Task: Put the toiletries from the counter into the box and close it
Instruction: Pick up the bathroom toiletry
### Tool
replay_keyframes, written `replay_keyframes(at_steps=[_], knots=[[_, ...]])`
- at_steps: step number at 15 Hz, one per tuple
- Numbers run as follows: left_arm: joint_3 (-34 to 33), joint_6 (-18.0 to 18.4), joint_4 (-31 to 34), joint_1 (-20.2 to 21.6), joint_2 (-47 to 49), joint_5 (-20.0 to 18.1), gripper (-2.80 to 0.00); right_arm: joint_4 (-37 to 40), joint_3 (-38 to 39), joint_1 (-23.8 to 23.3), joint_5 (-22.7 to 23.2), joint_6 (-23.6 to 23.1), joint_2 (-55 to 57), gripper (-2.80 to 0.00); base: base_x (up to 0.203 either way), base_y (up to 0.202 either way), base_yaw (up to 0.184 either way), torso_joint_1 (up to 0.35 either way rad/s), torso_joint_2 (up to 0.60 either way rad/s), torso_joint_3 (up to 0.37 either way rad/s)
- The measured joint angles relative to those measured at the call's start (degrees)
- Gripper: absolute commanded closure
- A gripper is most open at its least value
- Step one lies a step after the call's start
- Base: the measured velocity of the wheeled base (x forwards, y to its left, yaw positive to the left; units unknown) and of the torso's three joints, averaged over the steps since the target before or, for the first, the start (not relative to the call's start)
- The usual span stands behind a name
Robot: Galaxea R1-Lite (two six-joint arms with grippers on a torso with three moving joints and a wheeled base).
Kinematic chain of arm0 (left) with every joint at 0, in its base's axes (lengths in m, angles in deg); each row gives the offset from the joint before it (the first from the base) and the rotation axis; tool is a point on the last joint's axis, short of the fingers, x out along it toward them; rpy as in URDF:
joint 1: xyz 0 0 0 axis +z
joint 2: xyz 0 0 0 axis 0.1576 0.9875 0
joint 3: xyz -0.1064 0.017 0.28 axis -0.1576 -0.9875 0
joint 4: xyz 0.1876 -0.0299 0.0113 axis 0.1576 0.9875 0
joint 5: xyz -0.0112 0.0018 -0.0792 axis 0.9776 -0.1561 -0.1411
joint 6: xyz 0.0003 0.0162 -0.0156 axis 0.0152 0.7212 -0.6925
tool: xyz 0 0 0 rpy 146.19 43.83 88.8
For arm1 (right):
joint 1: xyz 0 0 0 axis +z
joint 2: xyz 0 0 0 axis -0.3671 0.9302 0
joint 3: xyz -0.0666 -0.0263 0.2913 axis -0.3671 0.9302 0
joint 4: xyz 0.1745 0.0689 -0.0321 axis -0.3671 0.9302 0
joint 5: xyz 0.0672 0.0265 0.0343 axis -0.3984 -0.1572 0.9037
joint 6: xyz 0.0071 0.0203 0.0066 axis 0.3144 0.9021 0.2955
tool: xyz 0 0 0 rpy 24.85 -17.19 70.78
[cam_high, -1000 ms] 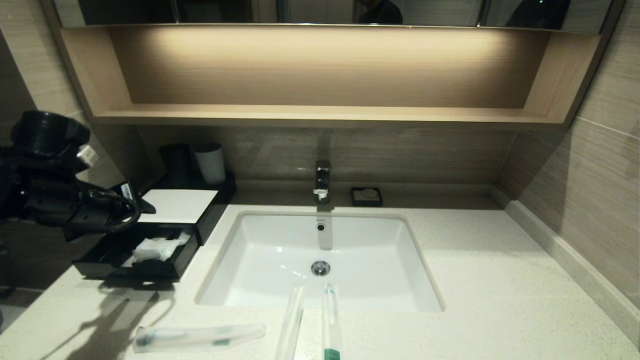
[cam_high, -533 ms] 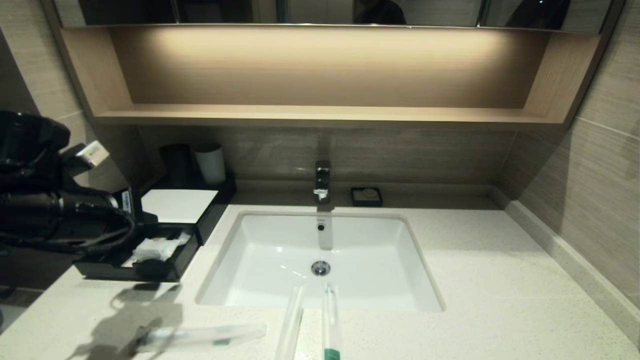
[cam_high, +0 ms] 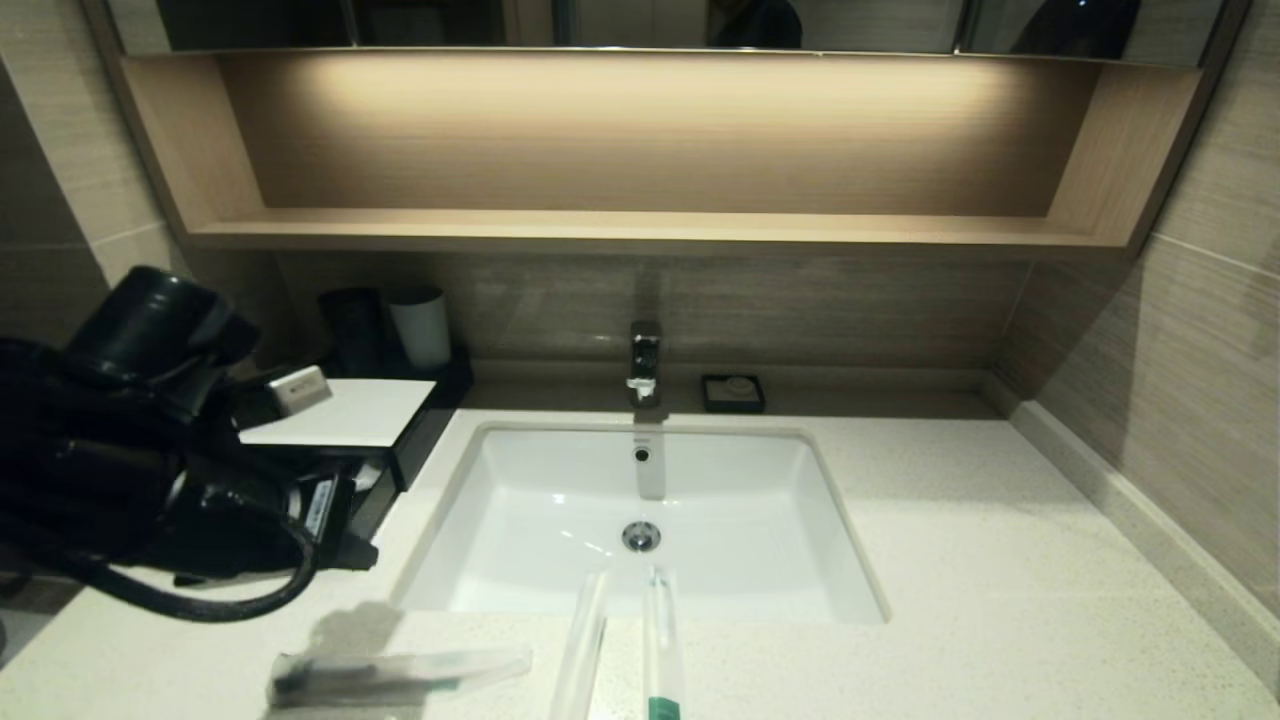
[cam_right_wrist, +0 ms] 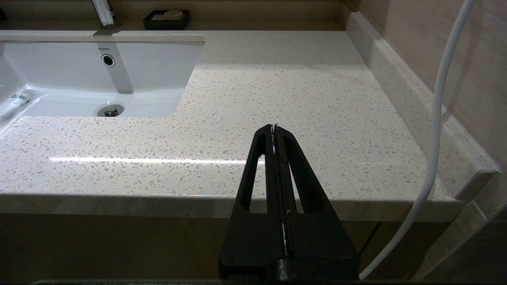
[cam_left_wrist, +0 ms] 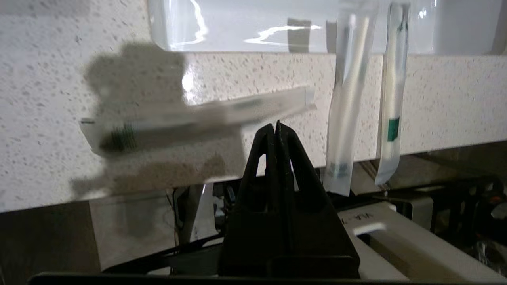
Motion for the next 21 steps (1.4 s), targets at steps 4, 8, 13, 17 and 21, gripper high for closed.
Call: replay_keyframes(at_steps=[4,8,13,17,21], knots=[[0.0,-1.1,5.2,-5.2,0.0,-0.2,0.00,0.0,0.0,0.0,0.0,0.0,0.0,0.00,0.000,0.000,0.000,0.000,0.00,0.000],[-0.7,-5.0,6.6,-12.8,-0.3,-0.2,0.00,0.0,0.0,0.0,0.0,0.0,0.0,0.00,0.000,0.000,0.000,0.000,0.00,0.000],[2.7,-15.4,7.7,-22.1,2.4,0.5,0.00,0.0,0.0,0.0,0.0,0.0,0.0,0.00,0.000,0.000,0.000,0.000,0.00,0.000],[4.4,-15.6,7.3,-22.7,5.9,2.6,0.00,0.0,0.0,0.0,0.0,0.0,0.0,0.00,0.000,0.000,0.000,0.000,0.00,0.000],[8.2,-15.6,7.9,-24.3,10.0,5.3,0.00,0.0,0.0,0.0,0.0,0.0,0.0,0.00,0.000,0.000,0.000,0.000,0.00,0.000]])
